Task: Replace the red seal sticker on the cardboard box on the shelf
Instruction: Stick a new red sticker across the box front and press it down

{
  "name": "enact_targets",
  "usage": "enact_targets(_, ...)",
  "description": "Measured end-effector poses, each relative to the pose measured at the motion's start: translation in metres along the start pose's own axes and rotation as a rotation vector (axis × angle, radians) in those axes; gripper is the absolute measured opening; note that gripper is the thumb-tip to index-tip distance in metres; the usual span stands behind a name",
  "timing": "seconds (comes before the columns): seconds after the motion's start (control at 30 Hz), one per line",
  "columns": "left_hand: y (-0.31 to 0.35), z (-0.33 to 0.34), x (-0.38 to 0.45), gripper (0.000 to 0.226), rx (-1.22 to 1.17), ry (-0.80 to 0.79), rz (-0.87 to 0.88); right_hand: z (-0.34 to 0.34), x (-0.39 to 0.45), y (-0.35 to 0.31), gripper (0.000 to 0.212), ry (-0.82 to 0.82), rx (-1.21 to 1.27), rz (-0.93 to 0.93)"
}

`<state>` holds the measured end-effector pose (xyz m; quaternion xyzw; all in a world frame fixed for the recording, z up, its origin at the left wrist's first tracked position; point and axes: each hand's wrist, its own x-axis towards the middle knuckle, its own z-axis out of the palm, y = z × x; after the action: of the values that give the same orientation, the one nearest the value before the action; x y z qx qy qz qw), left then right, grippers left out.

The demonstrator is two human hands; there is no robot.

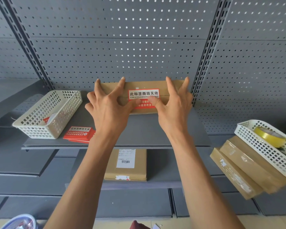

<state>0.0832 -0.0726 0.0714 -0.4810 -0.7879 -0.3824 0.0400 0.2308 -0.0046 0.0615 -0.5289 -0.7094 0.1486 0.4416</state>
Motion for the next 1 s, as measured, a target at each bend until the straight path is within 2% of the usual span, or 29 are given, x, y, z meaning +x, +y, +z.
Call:
enact_targets(0.3,-0.010,-0.005,0.001,0.065,-0.061,-0.011,0.061,-0.003,0.004,0.005,0.063,-0.010,0.034,-0.011)
enact_targets(0.5,-0.017,-0.009,0.002,0.055,-0.082,-0.041,0.071,-0.007,0.001,0.005,0.045,0.004,0.042,-0.072)
enact_targets(0.53,-0.016,-0.010,0.002,0.057,-0.080,-0.041,0.065,-0.007,-0.001,0.003,0.049,-0.003,0.038,-0.068)
enact_targets(0.63,-0.009,-0.010,0.001,0.083,-0.043,-0.046,0.038,-0.005,-0.004,-0.004,0.088,-0.050,-0.025,-0.042)
enact_targets(0.7,-0.005,-0.010,-0.001,0.092,0.005,-0.050,0.048,-0.005,-0.004,-0.004,0.101,-0.055,-0.060,-0.043)
enact_targets(1.0,-0.011,-0.009,-0.003,0.077,-0.051,-0.055,0.073,-0.006,-0.002,0.003,0.090,-0.091,0.026,-0.028)
